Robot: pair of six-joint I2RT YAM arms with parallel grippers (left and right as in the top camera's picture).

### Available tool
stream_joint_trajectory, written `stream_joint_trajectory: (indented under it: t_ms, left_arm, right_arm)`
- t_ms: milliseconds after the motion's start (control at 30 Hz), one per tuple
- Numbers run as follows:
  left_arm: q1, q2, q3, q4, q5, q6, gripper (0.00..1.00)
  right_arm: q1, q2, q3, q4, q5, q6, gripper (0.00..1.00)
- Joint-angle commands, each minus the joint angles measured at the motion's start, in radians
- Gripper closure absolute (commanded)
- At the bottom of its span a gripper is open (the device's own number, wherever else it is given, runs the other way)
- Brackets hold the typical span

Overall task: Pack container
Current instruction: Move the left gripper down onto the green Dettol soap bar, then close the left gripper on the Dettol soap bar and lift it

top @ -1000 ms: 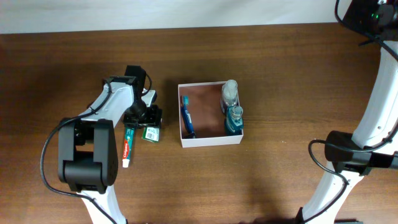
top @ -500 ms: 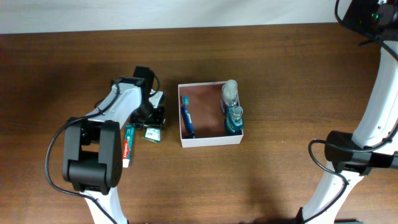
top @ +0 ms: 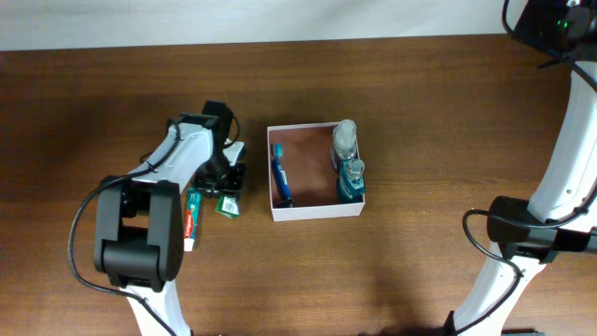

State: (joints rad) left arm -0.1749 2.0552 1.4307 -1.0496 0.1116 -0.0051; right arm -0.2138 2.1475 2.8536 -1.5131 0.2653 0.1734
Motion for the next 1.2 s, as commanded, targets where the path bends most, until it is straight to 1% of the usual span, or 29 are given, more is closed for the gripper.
stream_joint_trajectory:
  t_ms: [0,67,167,267,367,467,533,700,767,867,900,1000,1167]
  left_arm:
    - [0.007,-0.066,0.080,-0.024,-0.014,-0.006,0.78]
    - [0.005,-0.098,0.122,-0.044,-0.014,-0.012,0.78]
    - [0.005,-0.155,0.179,-0.063,0.004,-0.065,0.78]
    - [0.005,-0.225,0.212,-0.046,0.114,-0.137,0.78]
    - [0.004,-0.275,0.215,-0.013,0.218,-0.174,0.78]
    - [-0.014,-0.304,0.215,0.008,0.278,-0.193,0.78]
    - [-0.043,-0.307,0.215,0.018,0.290,-0.194,0.78]
    - [-0.142,-0.303,0.199,0.069,0.285,-0.208,0.78]
    - [-0.189,-0.300,0.186,0.108,0.238,-0.250,0.78]
    - [-0.255,-0.289,0.170,0.147,0.091,-0.341,0.78]
    - [-0.275,-0.283,0.167,0.157,0.066,-0.355,0.78]
    - [-0.321,-0.256,0.166,0.195,0.060,-0.363,0.78]
    - [-0.346,-0.220,0.166,0.227,0.064,-0.369,0.78]
  right_arm:
    - [-0.003,-0.008,0.006,0.001,0.008,-0.001,0.02]
    - [-0.003,-0.008,0.006,0.001,0.008,-0.001,0.02]
    - [-0.003,-0.008,0.006,0.001,0.009,0.000,0.02]
    - [-0.003,-0.008,0.006,0.001,0.009,-0.001,0.02]
    - [-0.003,-0.008,0.006,0.001,0.008,-0.001,0.02]
    - [-0.003,-0.008,0.006,0.001,0.009,-0.001,0.02]
    - [-0.003,-0.008,0.006,0.001,0.009,-0.001,0.02]
    - [-0.003,-0.008,0.006,0.001,0.009,0.000,0.02]
    - [-0.003,-0.008,0.006,0.001,0.008,0.000,0.02]
    - [-0.003,-0.008,0.006,0.001,0.008,-0.001,0.02]
    - [-0.003,-0.008,0.006,0.001,0.008,0.000,0.02]
    - [-0.003,-0.008,0.006,0.001,0.009,-0.001,0.02]
    - [-0.003,-0.008,0.006,0.001,0.008,-0.001,0.02]
